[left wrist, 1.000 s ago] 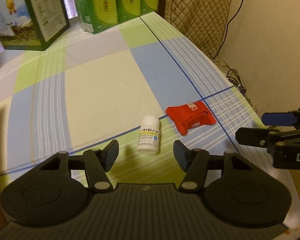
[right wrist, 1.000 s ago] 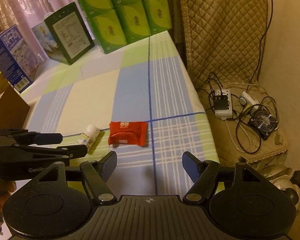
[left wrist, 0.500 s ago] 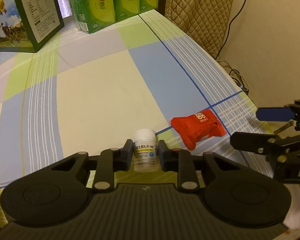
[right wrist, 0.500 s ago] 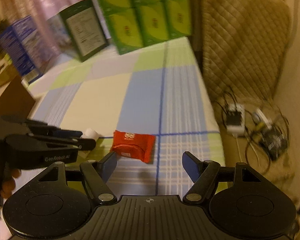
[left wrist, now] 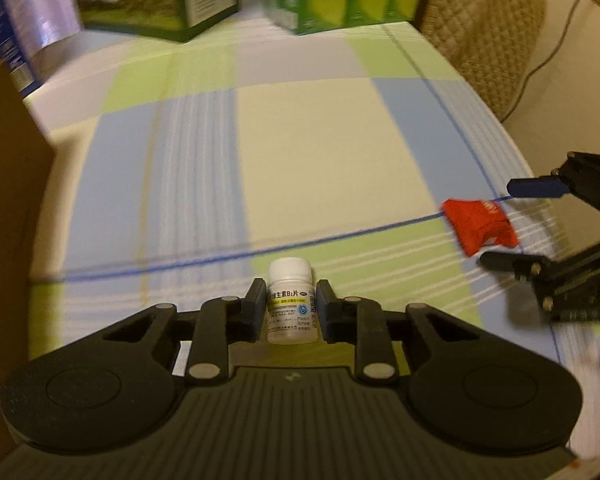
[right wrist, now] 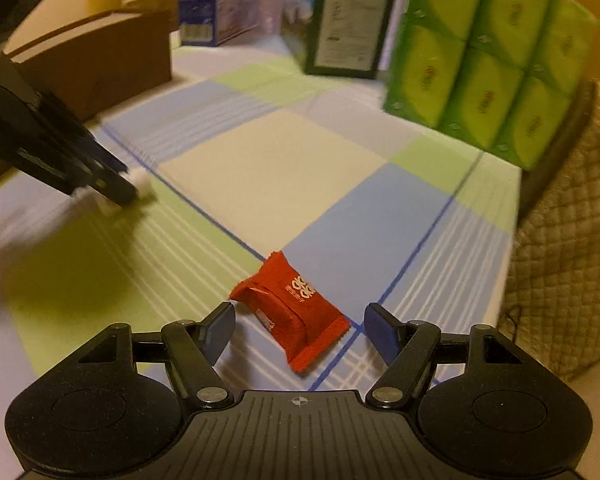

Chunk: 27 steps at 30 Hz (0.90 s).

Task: Organize objects
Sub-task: 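Grasp the white pill bottle with the left gripper while the right grasps the red packet, then carry the pill bottle and red packet over the shoebox with both tools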

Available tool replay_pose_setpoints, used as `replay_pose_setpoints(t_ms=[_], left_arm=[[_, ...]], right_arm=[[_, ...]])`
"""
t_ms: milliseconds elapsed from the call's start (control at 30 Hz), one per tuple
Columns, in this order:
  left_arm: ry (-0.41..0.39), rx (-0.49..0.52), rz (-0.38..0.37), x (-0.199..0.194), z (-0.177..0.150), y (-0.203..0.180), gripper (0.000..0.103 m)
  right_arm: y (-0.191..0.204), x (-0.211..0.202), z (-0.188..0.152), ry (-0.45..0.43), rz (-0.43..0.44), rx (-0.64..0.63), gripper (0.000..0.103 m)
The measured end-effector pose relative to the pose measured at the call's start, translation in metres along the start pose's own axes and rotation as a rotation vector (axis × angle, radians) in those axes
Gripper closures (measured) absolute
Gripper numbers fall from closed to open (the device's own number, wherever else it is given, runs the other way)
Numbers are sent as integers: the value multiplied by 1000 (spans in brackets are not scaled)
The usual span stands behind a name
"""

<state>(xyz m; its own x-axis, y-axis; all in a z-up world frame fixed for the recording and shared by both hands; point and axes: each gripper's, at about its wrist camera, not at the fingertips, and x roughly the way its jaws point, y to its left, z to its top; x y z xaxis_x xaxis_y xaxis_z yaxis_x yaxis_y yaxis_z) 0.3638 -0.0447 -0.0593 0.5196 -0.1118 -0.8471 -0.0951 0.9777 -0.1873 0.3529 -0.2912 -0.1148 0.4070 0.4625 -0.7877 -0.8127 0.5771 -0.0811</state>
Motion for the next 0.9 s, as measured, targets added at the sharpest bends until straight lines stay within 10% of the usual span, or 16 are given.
replay_pose_setpoints(t_ms=[267,900], left_arm=[[11,-54,19,-18,-26,18,80],[17,-125,15,-51,-77,33,80]], right_arm=[[0,10,11,9,107,20,69],[112,-16,11,50,147,206,73]])
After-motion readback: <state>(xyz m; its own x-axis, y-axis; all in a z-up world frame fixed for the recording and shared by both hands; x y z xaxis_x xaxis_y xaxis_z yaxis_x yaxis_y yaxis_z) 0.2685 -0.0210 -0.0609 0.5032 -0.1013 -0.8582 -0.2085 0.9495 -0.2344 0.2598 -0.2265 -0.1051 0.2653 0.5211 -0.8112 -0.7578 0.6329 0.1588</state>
